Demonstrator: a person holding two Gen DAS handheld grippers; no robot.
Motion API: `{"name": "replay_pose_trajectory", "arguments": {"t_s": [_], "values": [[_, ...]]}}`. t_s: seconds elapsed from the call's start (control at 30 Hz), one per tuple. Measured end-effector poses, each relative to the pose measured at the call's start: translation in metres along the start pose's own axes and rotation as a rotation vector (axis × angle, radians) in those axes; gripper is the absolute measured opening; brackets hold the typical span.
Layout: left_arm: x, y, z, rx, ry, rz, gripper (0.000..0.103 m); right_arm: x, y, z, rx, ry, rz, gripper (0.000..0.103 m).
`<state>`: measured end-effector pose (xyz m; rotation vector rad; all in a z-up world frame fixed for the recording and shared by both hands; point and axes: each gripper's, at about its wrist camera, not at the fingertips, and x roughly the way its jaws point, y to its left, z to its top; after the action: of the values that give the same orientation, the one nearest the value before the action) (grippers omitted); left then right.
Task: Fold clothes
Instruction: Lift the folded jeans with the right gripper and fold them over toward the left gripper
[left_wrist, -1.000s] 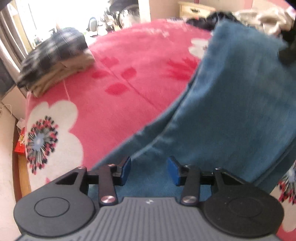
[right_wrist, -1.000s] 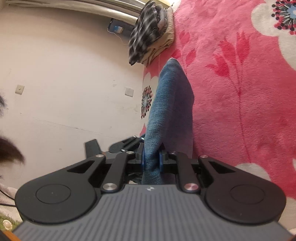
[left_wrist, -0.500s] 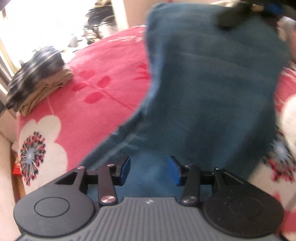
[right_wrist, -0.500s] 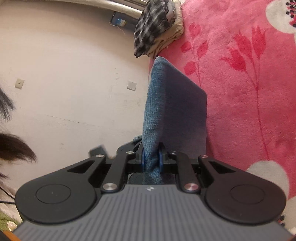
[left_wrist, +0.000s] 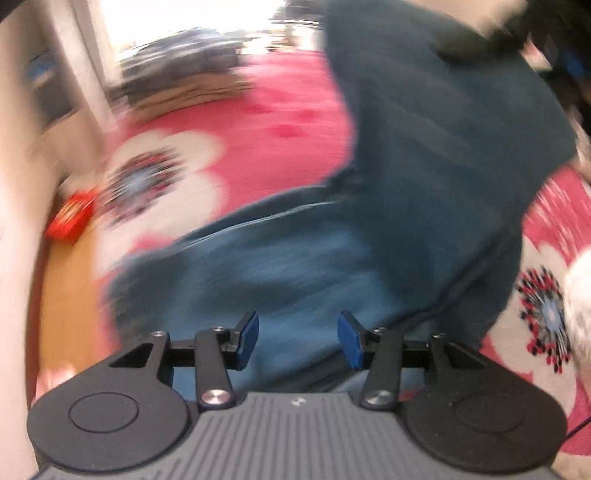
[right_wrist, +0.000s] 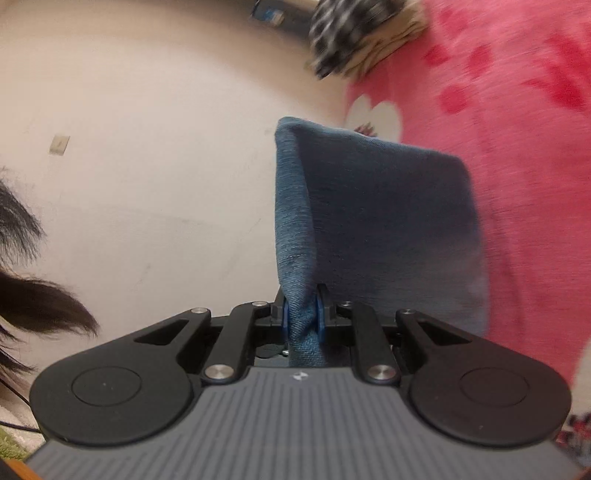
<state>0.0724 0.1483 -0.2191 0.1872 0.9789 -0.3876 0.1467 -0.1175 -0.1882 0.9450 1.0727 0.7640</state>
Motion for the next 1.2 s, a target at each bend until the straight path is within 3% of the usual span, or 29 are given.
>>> {"name": "replay_pose_trajectory", "arguments": {"t_s": [0.17, 0.27, 0.4, 0.6, 0.7, 0.77, 0.93, 1.03, 1.1, 1.2], "values": [[-0.033, 0.080, -0.032, -0.422, -0.054, 0.056, 0.049, 0.057, 0.011, -0.004, -0.021, 0.088, 0.046, 0.012], [-0.035, 0.116, -0.056, -0.644, -0.070, 0.049, 0.047, 0.097, 0.010, -0.007, -0.010, 0.145, 0.052, 0.012], [-0.033, 0.145, -0.079, -0.822, -0.090, 0.015, 0.047, 0.142, 0.003, -0.010, 0.006, 0.201, 0.035, 0.012], [-0.034, 0.155, -0.095, -0.886, -0.100, -0.029, 0.047, 0.192, -0.008, -0.015, 0.036, 0.223, -0.044, 0.013], [-0.035, 0.162, -0.095, -0.909, -0.102, -0.053, 0.049, 0.215, -0.008, -0.020, 0.043, 0.229, -0.129, 0.026], [-0.039, 0.167, -0.095, -0.932, -0.118, -0.072, 0.051, 0.225, -0.001, -0.023, 0.031, 0.224, -0.166, 0.050], [-0.047, 0.179, -0.092, -0.971, -0.155, -0.078, 0.053, 0.231, 0.043, -0.035, -0.142, 0.221, -0.179, 0.057], [-0.052, 0.178, -0.084, -0.934, -0.160, -0.071, 0.054, 0.218, 0.058, -0.039, -0.198, 0.203, -0.181, 0.057], [-0.055, 0.169, -0.073, -0.846, -0.148, -0.079, 0.055, 0.192, 0.057, -0.036, -0.186, 0.149, -0.182, 0.057], [-0.049, 0.148, -0.055, -0.688, -0.099, -0.118, 0.059, 0.139, 0.051, -0.031, -0.213, 0.065, -0.261, 0.056]]}}
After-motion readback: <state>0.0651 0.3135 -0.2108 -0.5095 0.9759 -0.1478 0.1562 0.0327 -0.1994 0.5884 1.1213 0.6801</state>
